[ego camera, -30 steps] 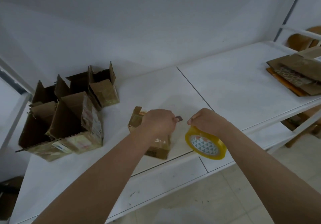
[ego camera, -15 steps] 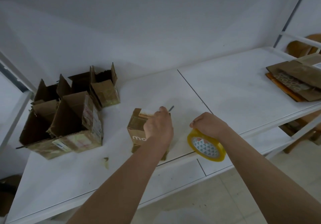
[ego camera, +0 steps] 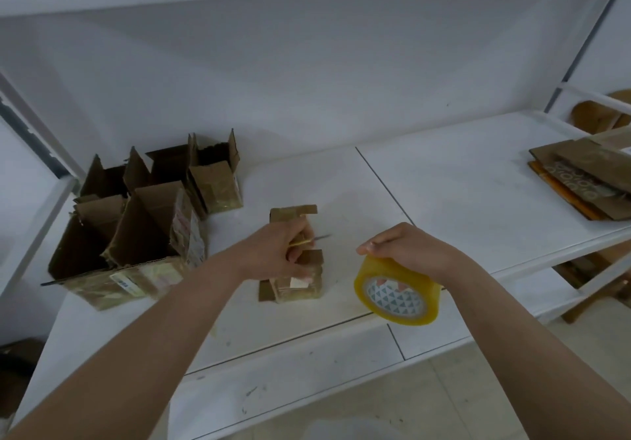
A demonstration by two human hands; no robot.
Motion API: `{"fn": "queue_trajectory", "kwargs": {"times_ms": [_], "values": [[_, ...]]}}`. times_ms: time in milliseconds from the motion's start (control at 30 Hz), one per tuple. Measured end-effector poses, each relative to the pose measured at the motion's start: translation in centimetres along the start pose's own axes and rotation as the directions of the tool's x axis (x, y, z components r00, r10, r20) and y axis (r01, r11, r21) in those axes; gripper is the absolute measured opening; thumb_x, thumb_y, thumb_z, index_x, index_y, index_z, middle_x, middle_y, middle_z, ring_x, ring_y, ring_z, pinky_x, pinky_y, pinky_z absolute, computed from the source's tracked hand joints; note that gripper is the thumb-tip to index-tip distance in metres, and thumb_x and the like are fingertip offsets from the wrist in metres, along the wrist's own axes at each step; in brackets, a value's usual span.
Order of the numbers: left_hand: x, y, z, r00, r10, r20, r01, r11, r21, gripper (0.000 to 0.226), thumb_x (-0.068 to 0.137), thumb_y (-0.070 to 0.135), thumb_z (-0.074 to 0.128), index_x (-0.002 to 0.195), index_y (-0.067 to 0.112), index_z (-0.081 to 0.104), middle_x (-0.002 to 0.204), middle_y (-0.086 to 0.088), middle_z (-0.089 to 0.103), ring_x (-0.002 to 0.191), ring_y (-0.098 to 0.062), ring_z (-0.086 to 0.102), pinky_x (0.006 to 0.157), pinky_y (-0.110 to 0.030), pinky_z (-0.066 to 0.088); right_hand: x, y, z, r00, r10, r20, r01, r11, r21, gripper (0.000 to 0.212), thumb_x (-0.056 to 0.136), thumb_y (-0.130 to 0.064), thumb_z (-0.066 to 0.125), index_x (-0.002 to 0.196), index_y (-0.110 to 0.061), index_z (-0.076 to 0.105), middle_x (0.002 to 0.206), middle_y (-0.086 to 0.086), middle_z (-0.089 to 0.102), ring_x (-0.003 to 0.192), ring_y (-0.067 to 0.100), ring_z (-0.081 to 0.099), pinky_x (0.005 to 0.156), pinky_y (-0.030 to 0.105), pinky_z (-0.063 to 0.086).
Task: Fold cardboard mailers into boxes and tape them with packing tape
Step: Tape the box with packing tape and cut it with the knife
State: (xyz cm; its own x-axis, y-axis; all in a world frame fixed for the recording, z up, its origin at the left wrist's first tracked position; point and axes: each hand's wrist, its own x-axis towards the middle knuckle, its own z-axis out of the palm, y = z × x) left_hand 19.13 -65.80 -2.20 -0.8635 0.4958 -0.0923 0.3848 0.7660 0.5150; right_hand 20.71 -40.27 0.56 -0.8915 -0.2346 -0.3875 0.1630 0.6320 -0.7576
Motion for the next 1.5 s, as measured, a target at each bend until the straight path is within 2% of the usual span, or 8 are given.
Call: {"fn": "queue_trajectory", "kwargs": {"times_ms": [167,333,433,667,800,967,1067,1500], "values": [[-0.3,2.7,0.8,0.86,-0.26,-0.44,0.136,0.946,-0.294,0.018,0.085,0.044,0.066,0.083,0.027,0.06,0.075,0.007,0.065,0.065,-0.003,0.058,0.057,-0.008,0.04,-0.2,-1.2,0.2,0.998,-0.06,0.017,0.061,0.998,-0.025,0.022,0.091,-0.035,0.062,0.108,-0.03,0.075,0.116,-0.002,0.069,0.103,0.017,0.064,0.097,0.037,0.05],[-0.3,7.3,2.3,0.876,-0.398,-0.272,0.189,0.803,-0.564,0.084,0.052,0.09,0.048,0.087,0.016,0.066,0.072,0.009,0.07,0.069,0.002,0.065,0.064,-0.016,0.049,-0.5,-2.0,0.3,0.988,-0.15,0.029,0.152,0.987,-0.049,0.019,0.092,-0.032,0.06,0.087,-0.04,0.076,0.088,-0.009,0.074,0.085,0.011,0.069,0.075,0.023,0.053],[0.2,7.9,3.5,0.869,-0.384,-0.312,0.185,0.837,-0.515,0.06,0.071,0.071,0.064,0.078,0.011,0.067,0.072,0.007,0.071,0.073,-0.007,0.067,0.068,-0.024,0.054,-0.8,-2.1,0.7,0.986,-0.161,0.046,0.164,0.984,-0.076,0.019,0.091,-0.028,0.059,0.083,-0.03,0.077,0.076,0.0,0.074,0.07,0.015,0.072,0.067,0.03,0.059],[-0.9,7.2,4.7,0.812,-0.362,-0.458,0.127,0.876,-0.465,0.035,0.087,0.045,0.065,0.075,0.012,0.064,0.062,0.002,0.068,0.066,-0.016,0.067,0.068,-0.037,0.056,-0.9,0.1,0.8,0.964,-0.192,0.183,0.159,0.971,0.18,0.026,0.079,-0.045,0.069,0.102,-0.035,0.075,0.101,-0.004,0.074,0.096,0.018,0.069,0.087,0.036,0.054],[-2.5,5.2,3.9,0.696,-0.433,-0.573,0.188,0.88,-0.437,0.038,0.089,0.044,0.063,0.07,0.013,0.056,0.06,-0.001,0.065,0.061,-0.022,0.065,0.061,-0.043,0.054,-0.5,0.4,-0.4,0.953,-0.278,0.12,0.23,0.922,0.311,0.053,0.056,-0.06,0.074,0.099,-0.03,0.077,0.087,-0.003,0.075,0.074,0.013,0.07,0.061,0.025,0.053],[-5.9,1.0,2.5,0.531,-0.518,-0.67,0.256,0.852,-0.456,0.034,0.089,0.049,0.06,0.072,0.02,0.057,0.053,0.004,0.058,0.049,-0.001,0.055,0.048,-0.026,0.041,0.6,0.4,-1.7,0.973,-0.228,0.032,0.226,0.973,0.037,0.042,0.065,-0.065,0.072,0.082,-0.026,0.075,0.073,-0.006,0.071,0.067,0.01,0.067,0.063,0.028,0.051],[-6.7,-0.4,3.4,0.545,-0.521,-0.657,0.318,0.854,-0.412,0.037,0.091,0.046,0.059,0.07,0.015,0.057,0.051,0.006,0.058,0.051,-0.003,0.055,0.049,-0.024,0.036,1.8,1.1,-1.4,0.983,-0.181,-0.026,0.168,0.947,-0.275,0.027,0.076,-0.06,0.069,0.075,-0.033,0.071,0.077,-0.01,0.067,0.07,0.007,0.065,0.07,0.031,0.052],[-4.4,-3.0,4.7,0.569,-0.521,-0.636,0.365,0.853,-0.373,0.047,0.091,0.053,0.053,0.073,0.01,0.057,0.059,-0.002,0.061,0.059,-0.017,0.058,0.054,-0.033,0.044,5.0,1.4,0.8,0.954,-0.219,-0.203,0.032,0.752,-0.658,0.029,0.081,-0.067,0.056,0.076,-0.038,0.06,0.082,-0.02,0.048,0.082,0.011,0.049,0.059,0.027,0.029]]}}
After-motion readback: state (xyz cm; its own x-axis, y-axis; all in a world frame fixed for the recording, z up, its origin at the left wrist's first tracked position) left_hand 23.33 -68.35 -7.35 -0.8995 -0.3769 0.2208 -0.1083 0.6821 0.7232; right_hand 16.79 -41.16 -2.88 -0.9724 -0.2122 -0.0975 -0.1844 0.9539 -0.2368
